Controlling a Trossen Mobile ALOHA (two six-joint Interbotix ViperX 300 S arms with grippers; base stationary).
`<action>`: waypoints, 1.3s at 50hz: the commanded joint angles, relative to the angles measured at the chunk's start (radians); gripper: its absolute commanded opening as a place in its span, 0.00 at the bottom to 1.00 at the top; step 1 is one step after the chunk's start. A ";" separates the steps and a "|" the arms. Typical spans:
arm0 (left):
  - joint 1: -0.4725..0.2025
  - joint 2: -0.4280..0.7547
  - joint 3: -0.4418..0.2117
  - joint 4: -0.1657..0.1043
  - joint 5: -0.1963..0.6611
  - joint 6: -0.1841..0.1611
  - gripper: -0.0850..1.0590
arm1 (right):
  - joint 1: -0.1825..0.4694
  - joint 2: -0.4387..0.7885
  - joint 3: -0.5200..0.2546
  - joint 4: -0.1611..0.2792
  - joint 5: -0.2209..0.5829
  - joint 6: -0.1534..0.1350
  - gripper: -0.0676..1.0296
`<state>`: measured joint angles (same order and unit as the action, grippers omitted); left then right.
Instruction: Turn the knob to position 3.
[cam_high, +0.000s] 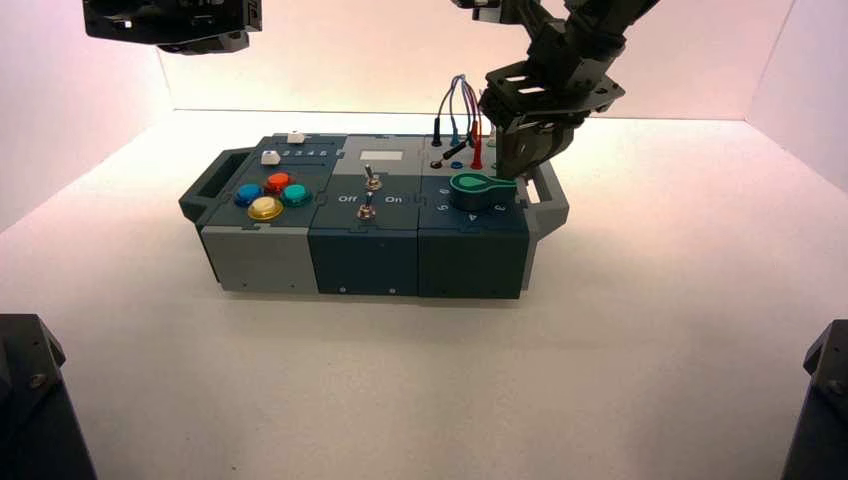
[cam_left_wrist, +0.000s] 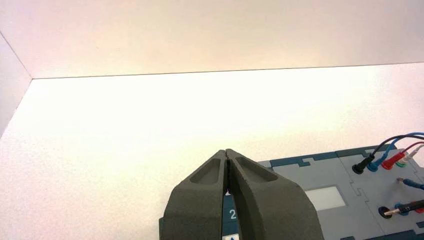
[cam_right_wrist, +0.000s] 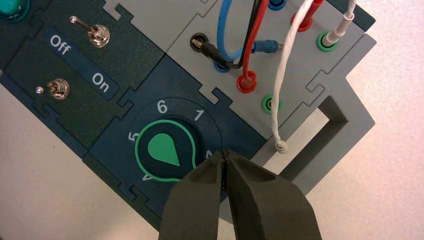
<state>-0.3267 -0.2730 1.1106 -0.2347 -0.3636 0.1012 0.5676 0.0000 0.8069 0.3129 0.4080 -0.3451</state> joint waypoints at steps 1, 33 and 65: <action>-0.005 -0.005 -0.026 0.000 -0.005 0.003 0.05 | 0.002 -0.034 -0.008 0.002 -0.003 0.002 0.04; -0.003 -0.003 -0.026 0.002 -0.005 0.003 0.05 | 0.003 -0.057 0.003 0.003 0.014 0.008 0.04; -0.003 -0.002 -0.028 0.002 -0.005 0.005 0.05 | 0.009 -0.060 0.003 0.006 0.031 0.018 0.04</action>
<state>-0.3267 -0.2700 1.1106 -0.2347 -0.3636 0.1028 0.5706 -0.0322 0.8207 0.3145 0.4387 -0.3313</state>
